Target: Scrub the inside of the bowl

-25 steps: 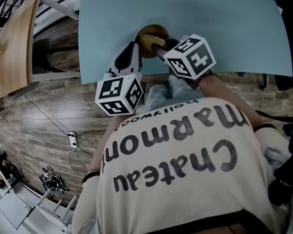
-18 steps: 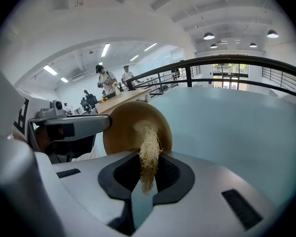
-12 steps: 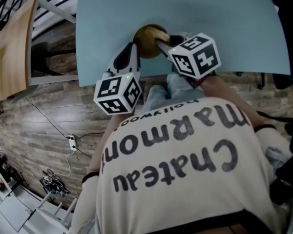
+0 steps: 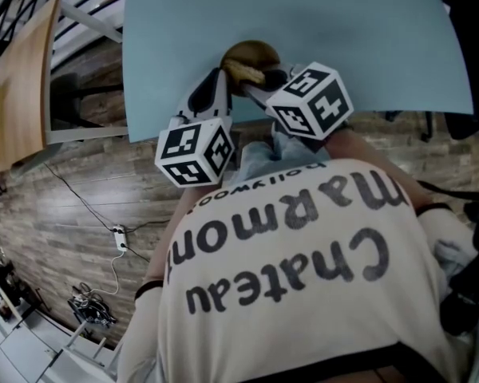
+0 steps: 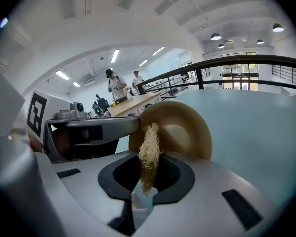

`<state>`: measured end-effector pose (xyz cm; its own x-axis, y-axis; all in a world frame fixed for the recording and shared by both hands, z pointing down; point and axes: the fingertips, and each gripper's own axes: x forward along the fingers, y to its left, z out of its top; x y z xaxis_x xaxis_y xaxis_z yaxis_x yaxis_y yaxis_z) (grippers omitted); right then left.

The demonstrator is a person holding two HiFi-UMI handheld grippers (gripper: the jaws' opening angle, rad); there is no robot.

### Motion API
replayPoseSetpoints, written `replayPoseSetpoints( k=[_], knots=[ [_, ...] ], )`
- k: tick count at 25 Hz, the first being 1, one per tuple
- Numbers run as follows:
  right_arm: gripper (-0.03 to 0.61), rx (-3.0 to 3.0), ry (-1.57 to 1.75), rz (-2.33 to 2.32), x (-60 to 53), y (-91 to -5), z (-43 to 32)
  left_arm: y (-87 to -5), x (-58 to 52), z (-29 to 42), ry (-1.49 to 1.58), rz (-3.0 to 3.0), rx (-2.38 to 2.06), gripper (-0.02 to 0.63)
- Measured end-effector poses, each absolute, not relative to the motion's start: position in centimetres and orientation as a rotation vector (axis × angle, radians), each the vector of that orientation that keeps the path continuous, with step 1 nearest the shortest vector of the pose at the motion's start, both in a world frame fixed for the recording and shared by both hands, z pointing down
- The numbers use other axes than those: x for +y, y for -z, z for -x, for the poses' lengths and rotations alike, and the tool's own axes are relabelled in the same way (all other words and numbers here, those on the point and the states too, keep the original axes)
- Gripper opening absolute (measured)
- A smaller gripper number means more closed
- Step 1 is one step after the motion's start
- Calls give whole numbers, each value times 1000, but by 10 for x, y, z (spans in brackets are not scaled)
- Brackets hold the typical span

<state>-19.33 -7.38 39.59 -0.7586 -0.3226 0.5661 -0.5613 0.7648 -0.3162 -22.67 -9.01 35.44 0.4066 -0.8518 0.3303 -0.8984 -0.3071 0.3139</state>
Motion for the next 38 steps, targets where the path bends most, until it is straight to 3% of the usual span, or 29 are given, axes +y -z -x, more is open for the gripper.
replayPoseSetpoints(
  k=[22, 38],
  knots=[
    [60, -2279, -618, -806, -96, -422, 108, -358, -101, 171, -241, -2293, -1360, 11],
    [60, -2257, -580, -892, -172, -415, -25, -369, -150, 59, -230, -2211, -1347, 11]
  ],
)
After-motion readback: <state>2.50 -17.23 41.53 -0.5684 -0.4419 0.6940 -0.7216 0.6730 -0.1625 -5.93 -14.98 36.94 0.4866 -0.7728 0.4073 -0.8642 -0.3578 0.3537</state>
